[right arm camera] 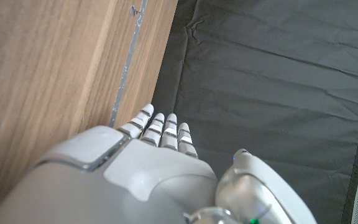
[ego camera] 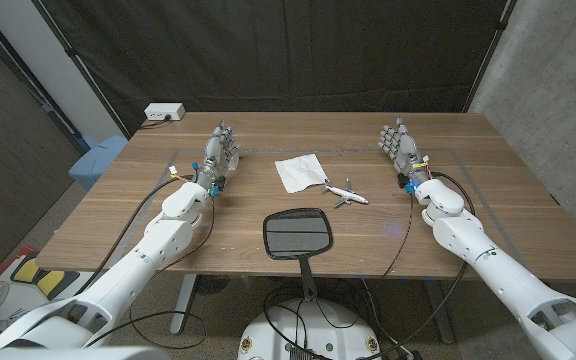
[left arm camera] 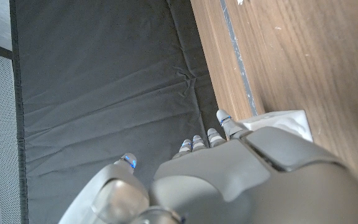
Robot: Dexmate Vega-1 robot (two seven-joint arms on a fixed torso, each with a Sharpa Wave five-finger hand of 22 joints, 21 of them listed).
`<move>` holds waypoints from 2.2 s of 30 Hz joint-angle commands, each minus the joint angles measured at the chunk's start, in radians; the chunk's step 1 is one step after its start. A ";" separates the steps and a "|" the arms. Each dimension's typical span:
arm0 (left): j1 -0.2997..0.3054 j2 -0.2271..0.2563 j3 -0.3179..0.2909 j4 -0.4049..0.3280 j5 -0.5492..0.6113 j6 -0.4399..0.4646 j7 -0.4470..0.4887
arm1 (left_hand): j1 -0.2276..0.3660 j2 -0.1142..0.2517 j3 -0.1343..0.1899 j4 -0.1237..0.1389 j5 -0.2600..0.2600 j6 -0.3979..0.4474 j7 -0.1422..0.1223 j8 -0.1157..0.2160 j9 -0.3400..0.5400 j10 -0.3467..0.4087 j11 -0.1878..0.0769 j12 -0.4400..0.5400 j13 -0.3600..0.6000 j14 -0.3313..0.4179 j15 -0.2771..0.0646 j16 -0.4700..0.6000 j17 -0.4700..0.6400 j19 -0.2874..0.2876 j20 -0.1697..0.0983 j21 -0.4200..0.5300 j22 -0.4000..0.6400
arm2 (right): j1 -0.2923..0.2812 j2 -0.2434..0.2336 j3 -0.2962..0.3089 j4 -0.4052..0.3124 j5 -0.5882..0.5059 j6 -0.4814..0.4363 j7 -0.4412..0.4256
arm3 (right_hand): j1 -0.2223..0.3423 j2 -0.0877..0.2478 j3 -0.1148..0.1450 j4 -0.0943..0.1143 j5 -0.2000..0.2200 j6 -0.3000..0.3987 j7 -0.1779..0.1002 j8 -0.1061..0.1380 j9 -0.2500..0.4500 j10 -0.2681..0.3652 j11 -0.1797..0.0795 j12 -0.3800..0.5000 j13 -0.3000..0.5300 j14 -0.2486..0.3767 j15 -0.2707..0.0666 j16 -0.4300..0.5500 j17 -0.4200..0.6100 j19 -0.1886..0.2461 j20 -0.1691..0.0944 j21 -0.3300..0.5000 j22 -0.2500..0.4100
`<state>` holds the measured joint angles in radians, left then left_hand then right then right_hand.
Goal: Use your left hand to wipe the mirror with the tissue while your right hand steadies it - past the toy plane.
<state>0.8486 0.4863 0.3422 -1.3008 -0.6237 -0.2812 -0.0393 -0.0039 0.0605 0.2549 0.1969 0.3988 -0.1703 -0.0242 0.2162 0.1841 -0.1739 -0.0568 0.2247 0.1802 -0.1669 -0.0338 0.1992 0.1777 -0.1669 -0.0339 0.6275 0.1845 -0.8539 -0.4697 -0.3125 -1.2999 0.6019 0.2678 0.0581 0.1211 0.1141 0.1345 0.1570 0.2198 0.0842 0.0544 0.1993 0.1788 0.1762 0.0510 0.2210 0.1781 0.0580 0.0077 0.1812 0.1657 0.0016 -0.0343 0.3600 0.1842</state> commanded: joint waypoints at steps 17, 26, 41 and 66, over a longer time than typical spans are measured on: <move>-0.012 -0.092 -0.097 0.039 0.306 -0.039 0.017 | 0.138 -0.032 -0.056 -0.107 -0.012 0.048 -0.145 0.022 0.002 0.074 -0.049 0.025 0.008 0.091 0.066 0.023 0.002 -0.004 0.151 -0.048 -0.005 | -0.113 0.089 0.179 -0.139 -0.365 -0.023 0.038 | 0.215 -0.012 0.076 -0.178 -0.013 -0.020 -0.066 -0.002 0.005 -0.031 0.006 -0.015 0.007 0.047 0.057 0.006 0.004 0.066 0.072 -0.023 0.000; -0.066 -0.047 -0.061 0.025 0.428 0.045 -0.043 | 0.248 -0.027 -0.029 -0.172 -0.031 0.104 -0.139 0.029 0.003 0.136 -0.062 0.031 0.009 0.104 0.064 0.012 0.002 0.012 0.152 -0.066 -0.003 | -0.184 0.029 0.167 -0.264 -0.489 -0.063 -0.008 | 0.238 -0.015 0.083 -0.201 -0.023 -0.007 -0.073 0.001 0.005 -0.008 0.006 -0.006 0.007 0.093 0.066 0.015 0.005 0.086 0.083 -0.022 0.003; -0.133 0.017 0.004 -0.026 0.694 0.076 -0.082 | 0.374 -0.021 0.000 -0.246 -0.070 0.157 -0.113 0.030 0.005 0.167 -0.048 0.017 0.011 0.172 0.043 0.019 0.007 0.047 0.152 -0.078 0.001 | -0.323 -0.078 0.158 -0.515 -0.654 -0.160 -0.087 | 0.248 -0.014 0.086 -0.211 -0.027 -0.015 -0.072 -0.004 0.006 0.006 0.007 -0.002 0.007 0.099 0.062 0.011 0.005 0.090 0.085 -0.025 0.004; -0.226 0.077 0.072 -0.068 1.069 -0.019 -0.154 | 0.462 -0.075 -0.014 -0.307 -0.107 0.279 -0.122 0.053 0.007 0.274 -0.084 0.029 0.014 0.226 0.010 0.024 0.020 0.067 0.135 -0.094 0.007 | -0.596 -0.207 0.115 -0.916 -0.973 -0.426 -0.215 | 0.254 -0.022 0.083 -0.223 -0.033 -0.039 -0.067 -0.011 0.007 -0.024 -0.001 -0.016 0.007 0.075 0.054 -0.003 0.006 0.083 0.077 -0.036 0.006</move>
<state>0.6577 0.5398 0.3930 -1.3610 0.3134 -0.2391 -0.1529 0.4451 -0.0045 0.2401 -0.1016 0.2920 0.0911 -0.1394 0.2594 0.1886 0.0861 -0.1360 0.2479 0.1934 0.0591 -0.0231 0.2242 0.1934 -0.0983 0.0947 0.5359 0.1887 -1.3467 -0.6274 -0.1685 -2.0589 -0.2303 -0.0408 -0.1086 0.3662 0.0978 0.2165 -0.0611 0.1884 0.0496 -0.0107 0.1885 0.1842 0.1598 0.0479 0.2070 0.1843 0.1400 0.0626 0.1810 0.1702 0.0850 0.0500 0.3282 0.1888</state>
